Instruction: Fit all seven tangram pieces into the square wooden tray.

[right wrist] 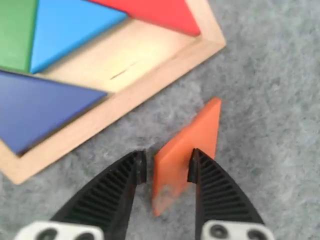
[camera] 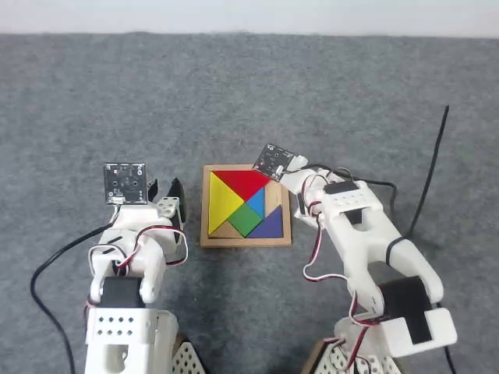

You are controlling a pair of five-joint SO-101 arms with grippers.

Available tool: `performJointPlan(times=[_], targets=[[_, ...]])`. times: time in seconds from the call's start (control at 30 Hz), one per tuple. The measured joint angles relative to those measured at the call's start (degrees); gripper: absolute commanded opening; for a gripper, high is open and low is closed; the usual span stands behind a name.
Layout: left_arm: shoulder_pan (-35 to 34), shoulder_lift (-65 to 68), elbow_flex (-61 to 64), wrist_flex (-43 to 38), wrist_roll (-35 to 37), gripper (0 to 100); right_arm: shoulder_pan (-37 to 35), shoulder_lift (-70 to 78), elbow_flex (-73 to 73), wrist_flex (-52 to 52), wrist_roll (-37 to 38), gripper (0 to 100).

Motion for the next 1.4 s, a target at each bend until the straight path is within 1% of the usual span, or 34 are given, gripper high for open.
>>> performJointPlan(times=[0.27,0.4,0.57,1.13,1.2,1.3,1.4], targets=[[0.0,0.0,0.0,0.0,0.0,13,-1.3,0.4,-0.5,0.5,0.0,13.8],[0.0,0.0,0.0,0.0,0.0,13,-1.0,5.3,-7.3,5.4,0.9,13.6],[0.0,0.0,0.0,0.0,0.0,13,2.4,9.9,-13.7,8.6,2.5,13.6],[0.0,0.0,0.0,0.0,0.0,13,7.4,11.6,-13.4,9.4,7.8,13.2],[0.0,0.0,0.0,0.0,0.0,13,7.4,11.6,-13.4,9.4,8.0,11.3],[0.0,0.0,0.0,0.0,0.0,13,7.4,11.6,-13.4,9.2,8.1,5.1],[0.0,0.0,0.0,0.0,0.0,13,8.4,11.6,-13.5,8.2,8.1,4.2]])
